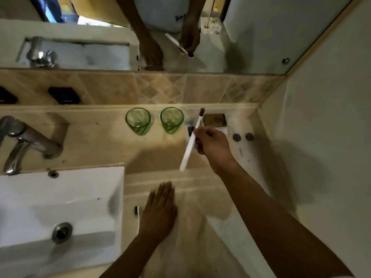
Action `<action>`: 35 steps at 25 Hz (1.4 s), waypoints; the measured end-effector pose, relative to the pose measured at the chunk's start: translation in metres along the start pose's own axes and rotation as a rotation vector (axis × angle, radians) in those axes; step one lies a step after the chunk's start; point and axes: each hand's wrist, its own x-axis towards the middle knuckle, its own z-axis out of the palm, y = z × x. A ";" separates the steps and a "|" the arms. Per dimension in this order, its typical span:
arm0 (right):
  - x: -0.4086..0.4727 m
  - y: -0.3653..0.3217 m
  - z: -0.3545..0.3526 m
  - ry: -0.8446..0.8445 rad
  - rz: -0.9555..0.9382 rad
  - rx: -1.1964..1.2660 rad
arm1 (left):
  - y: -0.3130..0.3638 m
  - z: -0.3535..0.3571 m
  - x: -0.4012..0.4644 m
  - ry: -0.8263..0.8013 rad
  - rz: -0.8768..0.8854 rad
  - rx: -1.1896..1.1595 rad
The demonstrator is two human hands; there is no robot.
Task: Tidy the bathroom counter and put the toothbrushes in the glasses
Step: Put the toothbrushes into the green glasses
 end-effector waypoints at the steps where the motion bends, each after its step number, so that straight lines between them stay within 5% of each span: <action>1: 0.012 -0.010 0.005 -0.012 -0.026 0.012 | -0.005 -0.005 0.020 -0.001 -0.005 0.014; 14: 0.086 -0.031 0.029 0.228 -0.314 -0.033 | -0.067 -0.036 0.106 0.035 -0.036 0.069; 26: 0.136 0.007 0.052 0.136 -0.372 -0.509 | -0.066 -0.037 0.105 0.050 -0.036 0.043; 35: 0.152 0.023 0.061 0.132 -0.356 -0.517 | -0.065 -0.038 0.107 0.023 -0.045 0.041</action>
